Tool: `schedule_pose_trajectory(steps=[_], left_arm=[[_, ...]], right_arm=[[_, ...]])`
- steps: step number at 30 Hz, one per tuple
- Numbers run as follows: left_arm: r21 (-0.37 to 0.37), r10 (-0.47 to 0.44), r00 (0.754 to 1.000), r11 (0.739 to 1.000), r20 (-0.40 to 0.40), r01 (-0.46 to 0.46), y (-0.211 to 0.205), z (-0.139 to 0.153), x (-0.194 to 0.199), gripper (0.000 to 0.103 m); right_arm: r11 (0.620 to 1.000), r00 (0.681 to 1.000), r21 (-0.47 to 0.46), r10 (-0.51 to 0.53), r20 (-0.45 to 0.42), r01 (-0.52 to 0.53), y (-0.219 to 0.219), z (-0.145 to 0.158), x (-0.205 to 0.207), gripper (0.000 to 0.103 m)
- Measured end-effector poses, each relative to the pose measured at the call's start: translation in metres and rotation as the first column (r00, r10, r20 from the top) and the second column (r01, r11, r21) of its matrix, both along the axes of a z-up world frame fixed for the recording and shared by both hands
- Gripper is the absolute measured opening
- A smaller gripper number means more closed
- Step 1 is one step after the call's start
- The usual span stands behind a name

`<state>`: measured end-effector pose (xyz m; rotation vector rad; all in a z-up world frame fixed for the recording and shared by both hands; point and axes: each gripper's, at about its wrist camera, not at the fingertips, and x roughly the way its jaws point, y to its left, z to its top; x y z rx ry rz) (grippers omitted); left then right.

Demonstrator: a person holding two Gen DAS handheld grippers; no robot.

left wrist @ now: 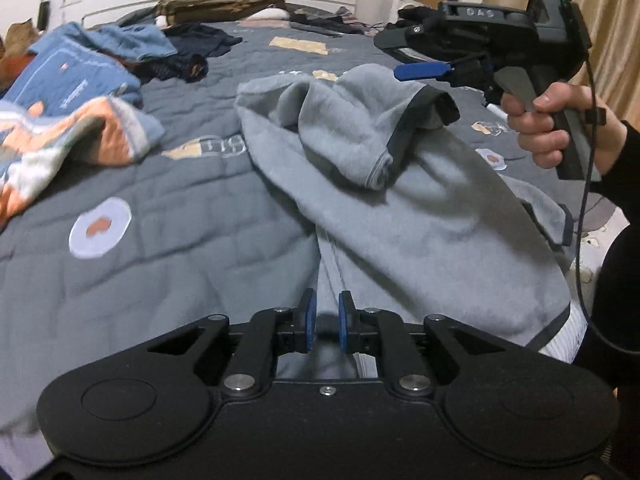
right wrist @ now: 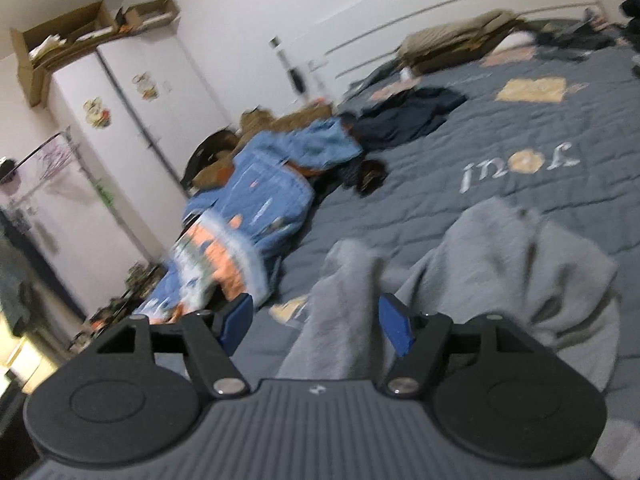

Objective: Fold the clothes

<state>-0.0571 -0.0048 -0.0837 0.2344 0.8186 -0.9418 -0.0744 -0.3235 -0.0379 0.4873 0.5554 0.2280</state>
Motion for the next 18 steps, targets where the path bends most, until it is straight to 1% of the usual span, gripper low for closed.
schedule_pose_trajectory(steps=[3, 5, 11, 15, 18], left_arm=[[0.015, 0.007, 1.0, 1.0, -0.021, -0.007, -0.004, -0.006, 0.0, 0.012], [0.027, 0.002, 1.0, 1.0, -0.022, -0.001, -0.007, -0.009, 0.0, 0.012], [0.033, 0.006, 0.999, 0.999, -0.031, -0.005, -0.01, -0.014, 0.004, 0.012], [0.022, 0.019, 0.999, 1.0, -0.044, -0.018, -0.008, -0.015, 0.008, 0.012], [0.016, 0.031, 0.997, 0.999, -0.071, -0.03, -0.008, -0.019, 0.013, 0.012]], right_arm=[[0.997, 0.996, 0.019, 0.075, -0.045, -0.074, 0.014, -0.005, -0.004, 0.069], [0.991, 0.988, 0.005, 0.13, -0.084, -0.13, 0.027, -0.009, -0.006, 0.069], [0.968, 0.953, -0.001, 0.245, -0.18, -0.249, 0.062, -0.018, -0.018, 0.069], [0.948, 0.93, -0.058, 0.293, -0.222, -0.313, 0.085, -0.026, -0.037, 0.069], [0.932, 0.913, -0.094, 0.318, -0.256, -0.351, 0.099, -0.034, -0.052, 0.069]])
